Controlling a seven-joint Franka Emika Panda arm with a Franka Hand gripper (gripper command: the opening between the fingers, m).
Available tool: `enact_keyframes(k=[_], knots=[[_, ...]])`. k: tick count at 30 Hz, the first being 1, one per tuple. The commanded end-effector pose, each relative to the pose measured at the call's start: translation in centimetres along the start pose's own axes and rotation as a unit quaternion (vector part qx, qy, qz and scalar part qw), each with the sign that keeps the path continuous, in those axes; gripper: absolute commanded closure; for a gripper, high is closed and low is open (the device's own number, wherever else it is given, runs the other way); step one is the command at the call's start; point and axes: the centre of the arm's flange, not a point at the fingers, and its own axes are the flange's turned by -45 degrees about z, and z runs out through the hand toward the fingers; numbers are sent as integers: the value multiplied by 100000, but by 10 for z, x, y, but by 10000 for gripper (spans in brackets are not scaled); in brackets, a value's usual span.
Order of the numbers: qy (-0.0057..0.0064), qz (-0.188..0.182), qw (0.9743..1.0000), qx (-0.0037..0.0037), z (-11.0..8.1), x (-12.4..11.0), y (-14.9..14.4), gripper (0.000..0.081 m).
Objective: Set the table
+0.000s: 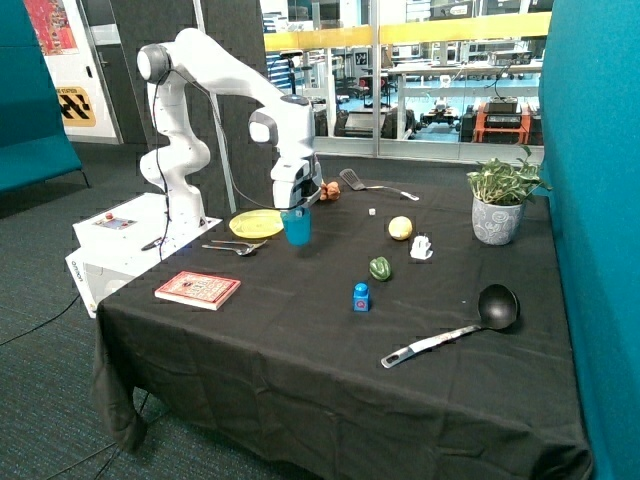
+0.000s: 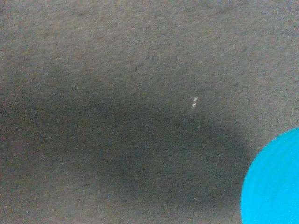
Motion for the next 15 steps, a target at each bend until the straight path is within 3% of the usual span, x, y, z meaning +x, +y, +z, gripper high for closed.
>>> enact_keyframes(k=[1, 6, 15], knots=[[192, -2027, 99979, 20, -5, -12, -20, 808], [192, -4412, 99902, 15, -4, -23, -40, 808], [192, -5236, 99863, 14, -7, -32, -55, 808]])
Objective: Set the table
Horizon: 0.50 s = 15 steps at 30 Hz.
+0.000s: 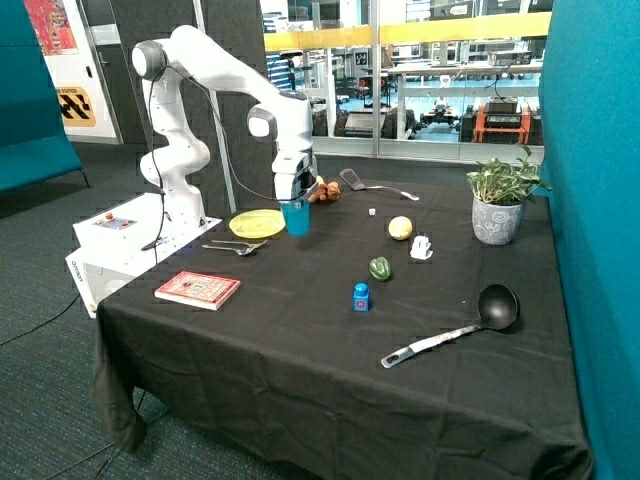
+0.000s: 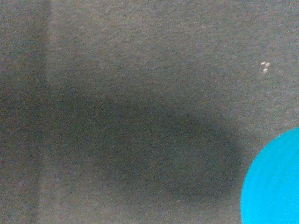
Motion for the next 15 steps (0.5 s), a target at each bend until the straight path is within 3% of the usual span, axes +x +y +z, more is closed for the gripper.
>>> enact_keyframes(k=[1, 9, 15], knots=[[33, -1387, 99990, -43, -3, -9, -18, 808], [33, -57, 100000, -43, -3, -18, -20, 808], [33, -742, 99997, -43, 6, -33, -34, 808]])
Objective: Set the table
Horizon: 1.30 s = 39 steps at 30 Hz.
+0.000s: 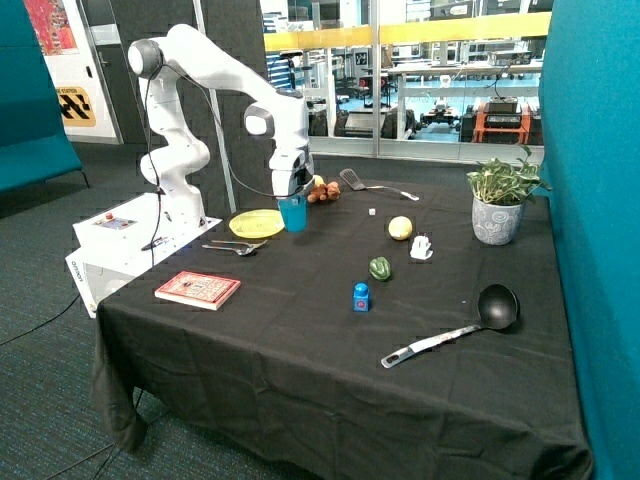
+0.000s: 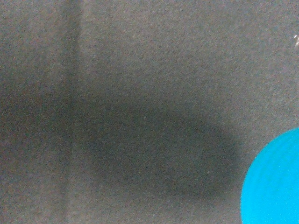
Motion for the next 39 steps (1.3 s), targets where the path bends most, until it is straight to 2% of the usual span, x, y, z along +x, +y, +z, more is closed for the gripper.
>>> enact_keyframes(k=[1, 19, 31, 39], knots=[[-100, -300, 99999, -91, 8, -16, -18, 808], [-102, -2104, 99978, -89, 12, -15, -37, 808], [-104, -4833, 99883, -86, 31, -12, -71, 808], [-105, -5309, 99859, -86, 35, -14, -80, 808]])
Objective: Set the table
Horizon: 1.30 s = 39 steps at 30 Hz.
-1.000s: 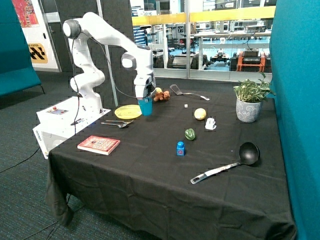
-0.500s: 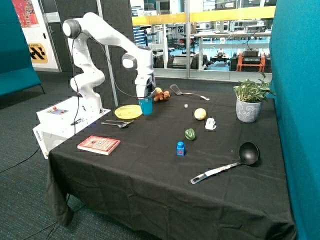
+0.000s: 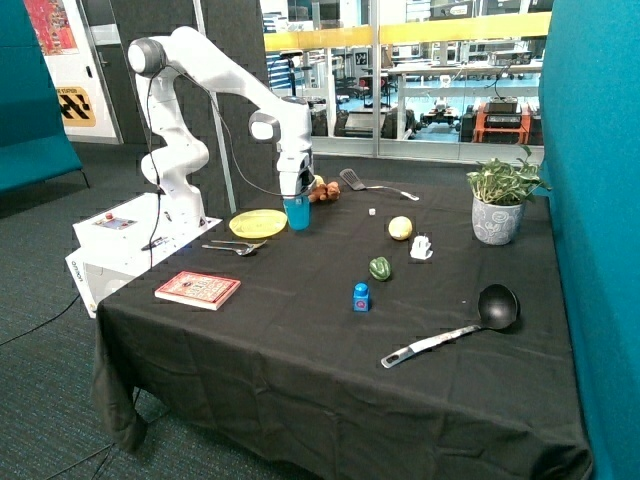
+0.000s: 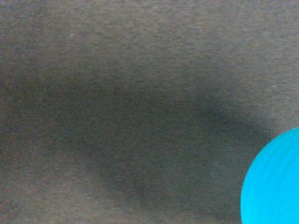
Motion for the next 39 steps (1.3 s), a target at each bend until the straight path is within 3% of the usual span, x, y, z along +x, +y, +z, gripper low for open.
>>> enact_keyframes(k=[1, 18, 39], knots=[[-71, -1044, 99994, 194, 8, 1, -14, 808], [-70, -1795, 99984, 195, 28, -9, -17, 808], [-67, -3325, 99944, 196, 23, 6, -12, 808]])
